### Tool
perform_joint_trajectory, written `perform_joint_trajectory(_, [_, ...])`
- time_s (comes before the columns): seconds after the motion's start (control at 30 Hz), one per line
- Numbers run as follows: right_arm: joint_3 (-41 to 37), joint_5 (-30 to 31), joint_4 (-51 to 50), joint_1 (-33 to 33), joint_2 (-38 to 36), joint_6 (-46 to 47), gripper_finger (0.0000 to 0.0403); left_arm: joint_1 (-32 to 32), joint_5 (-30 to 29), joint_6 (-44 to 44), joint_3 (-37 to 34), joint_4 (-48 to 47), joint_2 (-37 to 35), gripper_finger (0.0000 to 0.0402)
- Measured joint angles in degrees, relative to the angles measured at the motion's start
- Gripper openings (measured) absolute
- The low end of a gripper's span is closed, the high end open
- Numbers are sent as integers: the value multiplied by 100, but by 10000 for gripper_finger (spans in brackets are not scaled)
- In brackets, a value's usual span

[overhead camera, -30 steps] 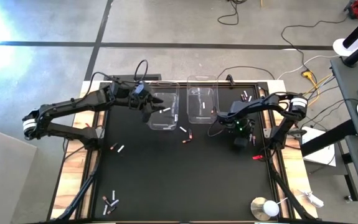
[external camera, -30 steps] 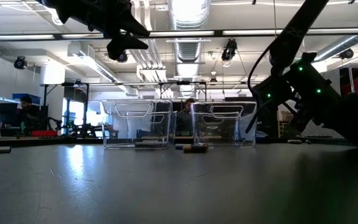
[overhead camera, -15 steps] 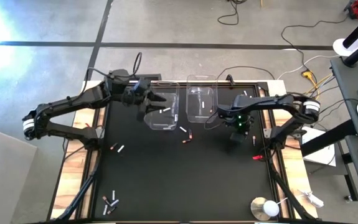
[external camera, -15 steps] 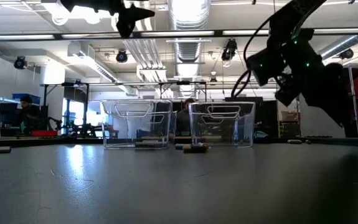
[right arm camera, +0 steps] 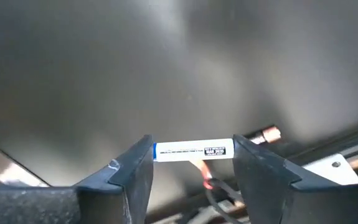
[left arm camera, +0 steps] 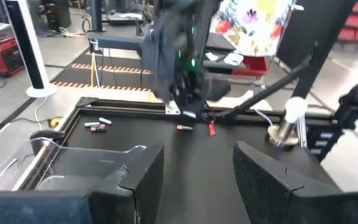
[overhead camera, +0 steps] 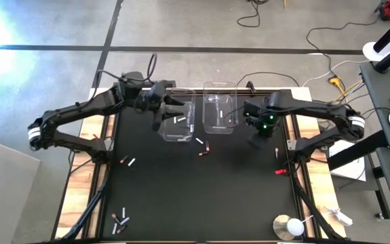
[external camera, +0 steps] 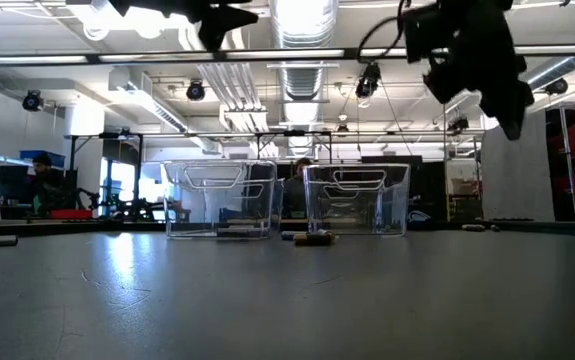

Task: Sort batteries
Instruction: Put the white battery into the left transparent bin

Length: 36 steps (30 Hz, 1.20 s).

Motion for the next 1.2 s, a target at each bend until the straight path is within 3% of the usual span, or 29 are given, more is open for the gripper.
perform_joint_trajectory(0.33, [955,-752,1031,85,-96,766,189,-233,-64,1466,-11,649,763,171])
perform_joint_trajectory(0.7, [1518,-790,1399,83,-100,1184,193,-823,-242,2796,35,2036,1834,189])
perform_joint_trajectory(0.9, [1704,-852,1814,105,-100,1458,187,-1145,-558,2791,468,2106,2397,231])
perform_joint_trajectory(1.07, [1800,-856,1939,109,-100,1609,193,-1330,-1365,2687,1065,2062,2810,261])
perform_joint_trajectory(1.2, [1802,-856,2289,109,-100,1830,188,-1344,-1315,2143,1654,1774,3087,267])
